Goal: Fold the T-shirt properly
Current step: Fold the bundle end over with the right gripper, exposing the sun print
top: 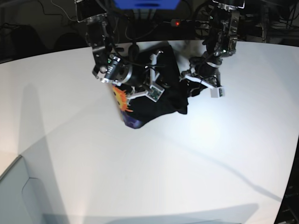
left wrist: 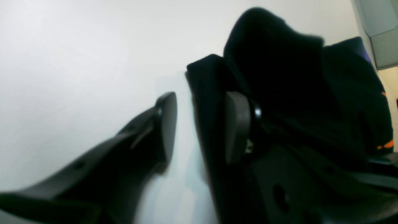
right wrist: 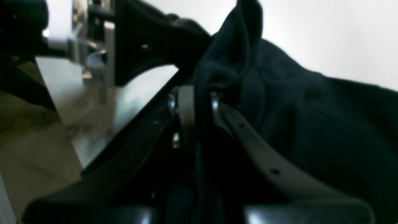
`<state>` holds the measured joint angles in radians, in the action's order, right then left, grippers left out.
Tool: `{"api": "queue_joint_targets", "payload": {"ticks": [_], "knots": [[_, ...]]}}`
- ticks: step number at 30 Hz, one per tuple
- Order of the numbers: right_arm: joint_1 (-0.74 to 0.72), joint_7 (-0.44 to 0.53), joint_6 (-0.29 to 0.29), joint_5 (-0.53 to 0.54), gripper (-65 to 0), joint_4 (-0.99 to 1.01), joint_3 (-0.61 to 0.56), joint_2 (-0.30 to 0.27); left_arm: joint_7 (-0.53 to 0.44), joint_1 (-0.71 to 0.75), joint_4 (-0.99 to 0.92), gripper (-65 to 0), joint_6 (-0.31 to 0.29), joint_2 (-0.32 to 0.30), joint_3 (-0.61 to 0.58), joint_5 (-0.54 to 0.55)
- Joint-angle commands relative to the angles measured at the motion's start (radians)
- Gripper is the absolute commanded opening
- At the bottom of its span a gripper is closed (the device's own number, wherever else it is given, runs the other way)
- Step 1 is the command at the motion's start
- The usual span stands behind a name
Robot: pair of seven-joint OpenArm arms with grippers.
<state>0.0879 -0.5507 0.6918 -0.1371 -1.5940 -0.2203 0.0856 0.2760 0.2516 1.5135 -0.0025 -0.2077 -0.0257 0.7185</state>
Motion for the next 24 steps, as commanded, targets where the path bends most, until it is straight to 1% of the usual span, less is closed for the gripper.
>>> {"api": "queue_joint_targets", "payload": {"ticks": [1, 3, 6, 7, 8, 10, 14, 16, 17, 19, 21, 24], "knots": [[-0.020, 0.027, 0.006, 0.021, -65.0, -0.012, -0.001, 0.006, 0.013, 0.007, 0.015, -40.3, 0.011, -0.005, 0.002, -0.004], [-0.020, 0.027, 0.006, 0.017, -65.0, -0.010, -0.003, 0.000, 0.013, 0.022, 0.022, -40.3, 0.011, -0.005, 0.004, -0.003], [-0.020, 0.027, 0.006, 0.018, -64.8, -0.015, -0.011, -0.036, 0.013, 0.044, 0.057, -40.3, 0.011, -0.008, 0.005, -0.003], [-0.020, 0.027, 0.006, 0.018, -64.2, -0.013, -0.011, -0.037, 0.013, 0.058, 0.074, -40.3, 0.011, -0.020, 0.013, -0.001], [-0.020, 0.025, 0.006, 0.018, -62.0, -0.015, -0.011, -0.039, 0.013, 0.073, 0.094, -40.3, 0.011, -0.028, 0.030, 0.002], [-0.020, 0.024, 0.006, 0.020, -54.4, -0.019, -0.011, -0.051, 0.013, 0.108, 0.127, -40.3, 0.011, -0.029, 0.066, 0.002], [-0.010, 0.025, 0.006, 0.021, -32.6, -0.038, -0.011, -0.053, 0.013, 0.183, 0.192, -40.3, 0.006, -0.037, 0.175, 0.003], [0.011, 0.025, 0.006, 0.021, -24.2, -0.087, -0.008, -0.053, 0.013, 0.222, 0.221, -40.2, 0.006, -0.037, 0.234, 0.003], [0.023, 0.027, 0.006, 0.021, -21.2, -0.121, -0.003, -0.050, 0.013, 0.237, 0.232, -40.1, 0.005, -0.035, 0.260, 0.003], [0.046, 0.027, 0.006, 0.021, -18.4, -0.210, -0.001, -0.048, 0.013, 0.271, 0.249, -40.0, 0.005, -0.032, 0.312, 0.005], [0.068, 0.025, 0.006, 0.021, -18.7, -0.288, 0.017, -0.051, 0.013, 0.292, 0.258, -40.0, 0.003, -0.031, 0.361, 0.005], [0.106, 0.022, 0.006, 0.021, -18.9, -0.363, 0.106, -0.048, 0.013, 0.306, 0.259, -40.0, 0.003, -0.031, 0.406, 0.005]]}}
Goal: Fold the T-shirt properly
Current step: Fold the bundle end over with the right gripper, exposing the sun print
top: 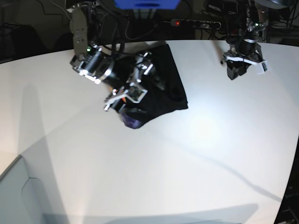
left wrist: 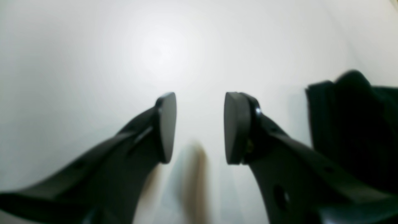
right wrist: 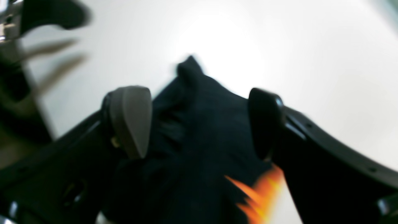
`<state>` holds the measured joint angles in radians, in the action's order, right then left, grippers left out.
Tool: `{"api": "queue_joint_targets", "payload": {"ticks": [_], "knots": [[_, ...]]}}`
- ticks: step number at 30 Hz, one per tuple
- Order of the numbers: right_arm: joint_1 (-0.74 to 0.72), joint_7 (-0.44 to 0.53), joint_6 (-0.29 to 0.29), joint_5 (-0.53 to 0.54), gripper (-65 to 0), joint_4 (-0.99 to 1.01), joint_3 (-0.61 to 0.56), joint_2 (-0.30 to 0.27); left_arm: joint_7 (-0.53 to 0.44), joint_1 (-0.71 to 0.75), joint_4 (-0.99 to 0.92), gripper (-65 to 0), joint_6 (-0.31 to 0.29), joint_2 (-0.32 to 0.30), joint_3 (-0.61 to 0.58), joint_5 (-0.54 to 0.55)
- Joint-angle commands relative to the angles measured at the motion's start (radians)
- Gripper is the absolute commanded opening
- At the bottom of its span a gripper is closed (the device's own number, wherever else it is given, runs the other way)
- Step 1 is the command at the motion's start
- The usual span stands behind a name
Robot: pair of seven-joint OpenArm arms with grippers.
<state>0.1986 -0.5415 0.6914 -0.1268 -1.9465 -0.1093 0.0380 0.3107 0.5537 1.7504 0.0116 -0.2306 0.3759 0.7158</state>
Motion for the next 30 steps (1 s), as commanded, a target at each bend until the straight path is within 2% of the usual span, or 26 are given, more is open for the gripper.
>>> {"api": "queue_joint_targets", "payload": {"ticks": [1, 3, 5, 10, 13, 23, 30], "knots": [[0.006, 0.013, 0.007, 0.008, -18.9, -0.026, 0.024, 0.001, -0.021, 0.004, 0.023, -40.0, -0.011, -0.008, 0.015, 0.008], [0.023, 0.014, 0.007, 0.006, -20.3, -0.032, 0.066, -0.003, -0.021, 0.004, 0.021, -40.0, -0.011, -0.008, 0.034, 0.008], [0.048, 0.014, 0.007, 0.006, -24.4, -0.032, 0.093, -0.011, -0.021, 0.006, 0.021, -40.0, -0.011, -0.008, 0.044, 0.008], [0.131, 0.018, 0.007, 0.011, -44.2, -0.037, 0.098, -0.017, -0.021, -0.001, 0.021, -40.0, -0.011, -0.008, 0.042, 0.008], [0.143, 0.018, 0.007, 0.011, -50.5, -0.014, 0.059, -0.016, -0.021, -0.004, 0.021, -40.0, -0.011, -0.006, 0.041, 0.008], [0.120, 0.019, 0.007, 0.005, -50.9, 0.141, -0.106, -0.026, -0.021, -0.005, 0.023, -40.0, -0.011, -0.008, 0.042, 0.008], [0.094, 0.018, 0.007, 0.005, -50.9, 0.109, -0.310, -0.125, -0.021, -0.001, 0.023, -40.0, -0.011, -0.013, 0.044, 0.008]]}}
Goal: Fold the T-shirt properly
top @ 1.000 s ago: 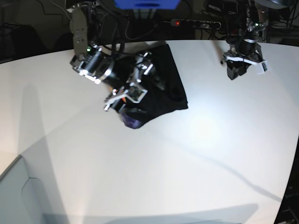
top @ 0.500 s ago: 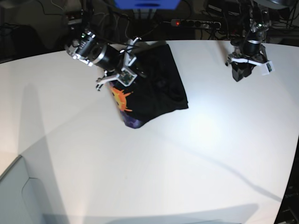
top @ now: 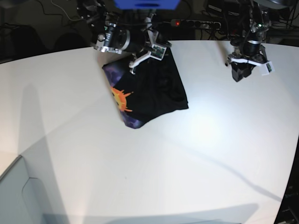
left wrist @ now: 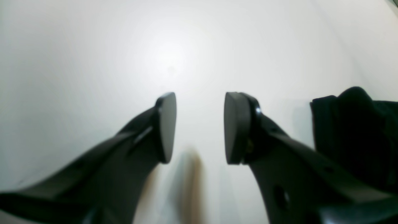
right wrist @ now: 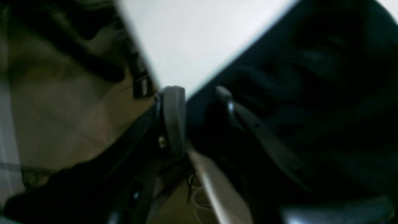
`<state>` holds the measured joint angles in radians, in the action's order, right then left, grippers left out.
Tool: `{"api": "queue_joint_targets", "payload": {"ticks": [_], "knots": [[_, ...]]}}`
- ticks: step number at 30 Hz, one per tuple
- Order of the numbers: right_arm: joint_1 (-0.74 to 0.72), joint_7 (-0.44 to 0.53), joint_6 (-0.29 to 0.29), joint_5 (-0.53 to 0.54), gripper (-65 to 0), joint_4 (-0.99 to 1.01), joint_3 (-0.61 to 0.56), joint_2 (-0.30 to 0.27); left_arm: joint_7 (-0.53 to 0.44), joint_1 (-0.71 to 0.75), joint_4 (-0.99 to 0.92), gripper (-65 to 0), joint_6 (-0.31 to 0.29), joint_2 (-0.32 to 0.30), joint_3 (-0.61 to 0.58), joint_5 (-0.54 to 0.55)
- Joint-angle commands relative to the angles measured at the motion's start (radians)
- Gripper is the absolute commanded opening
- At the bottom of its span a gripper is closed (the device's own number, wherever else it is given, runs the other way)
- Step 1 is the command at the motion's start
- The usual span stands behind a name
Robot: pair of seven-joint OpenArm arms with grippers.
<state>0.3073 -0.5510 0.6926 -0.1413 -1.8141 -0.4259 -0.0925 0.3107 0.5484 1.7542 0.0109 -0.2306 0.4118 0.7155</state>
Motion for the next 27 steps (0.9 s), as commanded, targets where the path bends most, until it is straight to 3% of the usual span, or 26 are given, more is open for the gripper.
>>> {"api": "queue_joint_targets", "payload": {"ticks": [1, 4, 7, 12, 22, 27], "knots": [[-0.021, 0.027, 0.006, 0.019, -50.9, -0.036, -0.011, -0.011, -0.021, 0.006, 0.019, -40.0, -0.010, -0.013, 0.014, 0.008], [-0.027, 0.027, 0.006, 0.022, -50.9, -0.085, -0.012, -0.039, -0.021, 0.008, 0.019, -40.0, -0.010, -0.008, 0.055, 0.008], [-0.027, 0.027, 0.006, 0.025, -50.9, -0.138, 0.068, -0.036, -0.021, 0.011, 0.019, -40.0, -0.010, -0.008, 0.066, 0.010], [-0.082, 0.021, 0.006, 0.022, -50.9, -0.143, 0.155, 0.015, -0.021, 0.025, 0.019, -39.9, -0.012, -0.008, 0.098, 0.010], [-0.201, 0.029, 0.006, 0.021, -50.9, 0.162, 0.147, 0.118, -0.021, 0.043, 0.019, -39.9, -0.012, -0.008, 0.100, 0.010], [-0.222, 0.035, 0.006, 0.021, -50.9, 0.253, 0.074, 0.141, -0.021, 0.046, 0.019, -39.9, -0.012, -0.008, 0.100, 0.010]]}}
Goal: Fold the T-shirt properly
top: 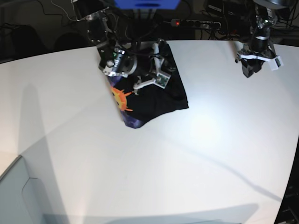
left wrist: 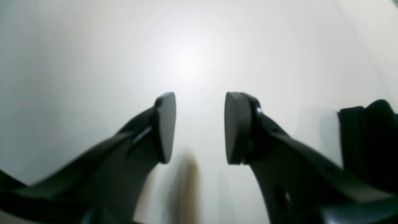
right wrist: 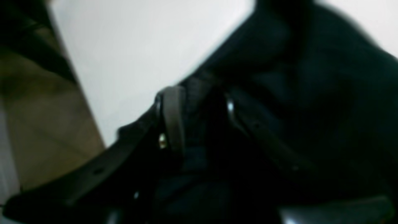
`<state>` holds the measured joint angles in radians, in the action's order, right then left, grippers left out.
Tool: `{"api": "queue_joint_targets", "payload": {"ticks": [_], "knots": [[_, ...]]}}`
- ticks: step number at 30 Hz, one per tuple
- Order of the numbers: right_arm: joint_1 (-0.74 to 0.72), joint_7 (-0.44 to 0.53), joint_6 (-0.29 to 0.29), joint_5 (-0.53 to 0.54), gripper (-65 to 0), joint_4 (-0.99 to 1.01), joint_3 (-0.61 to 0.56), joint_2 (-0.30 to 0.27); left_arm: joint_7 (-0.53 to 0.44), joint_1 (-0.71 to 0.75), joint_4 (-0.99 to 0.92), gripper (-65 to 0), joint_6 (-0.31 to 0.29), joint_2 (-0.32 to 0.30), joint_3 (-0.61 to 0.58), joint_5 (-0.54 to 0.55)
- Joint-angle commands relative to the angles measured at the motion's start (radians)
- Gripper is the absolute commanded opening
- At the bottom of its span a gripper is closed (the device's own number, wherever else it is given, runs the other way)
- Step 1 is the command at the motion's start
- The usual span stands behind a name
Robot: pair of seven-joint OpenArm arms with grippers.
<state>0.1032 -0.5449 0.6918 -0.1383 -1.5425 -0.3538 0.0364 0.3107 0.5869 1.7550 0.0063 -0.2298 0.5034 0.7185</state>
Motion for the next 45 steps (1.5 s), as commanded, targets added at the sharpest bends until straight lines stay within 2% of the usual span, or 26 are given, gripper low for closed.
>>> {"api": "queue_joint_targets", "payload": {"ticks": [1, 4, 7, 11, 16, 20, 24, 29, 32, 35, 40, 45], "knots": [[-0.020, 0.041, 0.006, 0.016, -50.9, -0.005, -0.026, 0.013, -0.021, 0.008, 0.018, -39.9, -0.007, -0.009, 0.008, 0.006], [-0.026, 0.084, 0.006, 0.016, -50.9, 0.030, -0.092, 0.010, -0.021, 0.011, 0.018, -40.0, -0.007, -0.009, 0.008, 0.006], [-0.024, 0.099, 0.006, 0.016, -50.9, 0.026, -0.100, 0.010, -0.021, 0.021, 0.018, -40.0, -0.007, -0.009, 0.008, 0.006], [-0.020, 0.093, 0.006, 0.016, -50.9, -0.063, -0.098, 0.003, -0.021, 0.023, 0.018, -40.0, -0.007, -0.007, 0.025, 0.006], [-0.012, 0.090, 0.006, 0.021, -50.9, -0.203, -0.070, -0.036, -0.021, 0.034, 0.018, -40.0, -0.007, -0.007, 0.036, 0.006], [-0.023, 0.090, 0.006, 0.018, -51.6, -0.195, 0.012, 0.001, -0.021, 0.037, 0.018, -40.0, -0.007, -0.007, 0.036, 0.006], [-0.070, 0.095, 0.006, 0.015, -51.7, -0.079, 0.072, 0.050, -0.021, 0.048, 0.020, -40.0, -0.007, -0.007, 0.036, 0.006], [-0.135, 0.098, 0.006, 0.019, -51.7, 0.081, 0.068, 0.058, -0.021, 0.051, 0.020, -40.0, -0.007, 0.000, 0.036, 0.006], [-0.141, 0.101, 0.006, 0.016, -51.7, 0.156, 0.066, 0.092, -0.023, 0.060, 0.020, -40.0, -0.007, 0.010, 0.038, 0.006], [-0.148, 0.151, 0.006, 0.016, -51.7, 0.201, 0.060, 0.101, -0.023, 0.060, 0.020, -40.0, -0.007, 0.013, 0.038, 0.006], [-0.147, 0.162, 0.006, 0.016, -51.7, 0.185, 0.006, 0.104, -0.023, 0.061, 0.023, -40.0, -0.007, 0.013, 0.038, 0.006], [-0.096, 0.159, 0.006, 0.016, -51.7, 0.033, 0.081, 0.084, -0.021, 0.061, 0.066, -39.9, -0.007, 0.014, 0.034, 0.006]]}}
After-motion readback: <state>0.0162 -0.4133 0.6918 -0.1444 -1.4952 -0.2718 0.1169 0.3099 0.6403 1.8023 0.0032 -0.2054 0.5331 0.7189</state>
